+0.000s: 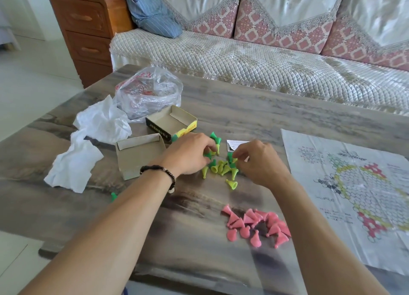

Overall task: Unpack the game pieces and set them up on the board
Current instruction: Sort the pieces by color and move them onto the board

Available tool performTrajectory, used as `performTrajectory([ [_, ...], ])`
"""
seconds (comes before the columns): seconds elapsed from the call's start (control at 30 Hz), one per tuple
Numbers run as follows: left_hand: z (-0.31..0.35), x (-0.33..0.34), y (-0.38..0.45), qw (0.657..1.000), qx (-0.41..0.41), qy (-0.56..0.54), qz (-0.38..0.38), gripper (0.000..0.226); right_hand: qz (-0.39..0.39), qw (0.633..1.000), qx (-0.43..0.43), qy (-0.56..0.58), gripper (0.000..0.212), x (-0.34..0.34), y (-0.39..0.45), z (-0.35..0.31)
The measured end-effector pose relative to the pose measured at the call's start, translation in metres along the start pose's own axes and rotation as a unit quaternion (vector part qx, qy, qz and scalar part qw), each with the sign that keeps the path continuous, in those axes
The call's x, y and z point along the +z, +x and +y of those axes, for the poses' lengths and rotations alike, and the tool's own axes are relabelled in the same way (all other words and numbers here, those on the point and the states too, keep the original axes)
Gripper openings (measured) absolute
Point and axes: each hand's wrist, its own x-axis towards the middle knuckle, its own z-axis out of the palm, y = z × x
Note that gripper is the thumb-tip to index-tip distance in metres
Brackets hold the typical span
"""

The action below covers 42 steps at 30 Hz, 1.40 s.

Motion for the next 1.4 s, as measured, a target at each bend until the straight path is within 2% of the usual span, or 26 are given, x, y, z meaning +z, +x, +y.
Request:
performTrajectory([
  [0.1, 0.003, -0.002, 0.005, 0.999, -0.003, -0.022, -0.048, 0.043, -0.023, 0.999, -0.02, 0.023, 0.026, -0.001, 0.003, 0.0],
  [0.2, 0.006, -0.003, 0.007, 0.997, -0.007, -0.032, -0.076, 0.035, -0.031, 0.998, -0.031, 0.043, 0.018, 0.0, 0.004, 0.001],
  [0.37, 0.012, 0.004, 0.008, 0.999, 0.015, 0.003, -0.031, 0.019, -0.037, 0.998, -0.021, 0.048, 0.019, 0.004, 0.008, 0.005],
  [0.53, 0.013, 0.008, 0.006, 1.0, 0.0, -0.001, 0.001, 0.012, -0.007, 0.998, 0.016, 0.062, 0.034, 0.011, 0.016, 0.008],
  [0.67, 0.013, 0.006, 0.002, 1.0, -0.002, -0.005, 0.002, 0.014, 0.003, 0.999, 0.043, 0.001, 0.032, 0.019, 0.024, 0.005],
  [0.9, 0.003, 0.0, -0.004, 1.0, -0.012, -0.004, 0.009, 0.015, 0.017, 1.0, 0.012, -0.021, 0.021, 0.023, 0.027, -0.002],
  [1.0, -0.001, -0.009, -0.008, 0.999, -0.019, -0.031, 0.03, 0.014, 0.013, 1.0, 0.016, 0.002, 0.028, 0.02, 0.026, 0.001],
  [1.13, -0.008, -0.021, -0.017, 0.998, -0.024, -0.048, 0.024, 0.012, -0.016, 0.999, -0.034, 0.025, 0.03, 0.014, 0.027, -0.001],
  [1.27, -0.014, -0.025, -0.03, 0.998, -0.032, -0.046, 0.015, 0.012, -0.048, 0.994, -0.099, -0.01, 0.028, 0.017, 0.027, -0.008],
  [1.4, -0.018, -0.03, -0.041, 0.998, -0.037, -0.052, 0.008, 0.012, -0.06, 0.994, -0.084, -0.022, 0.021, 0.019, 0.028, -0.01],
])
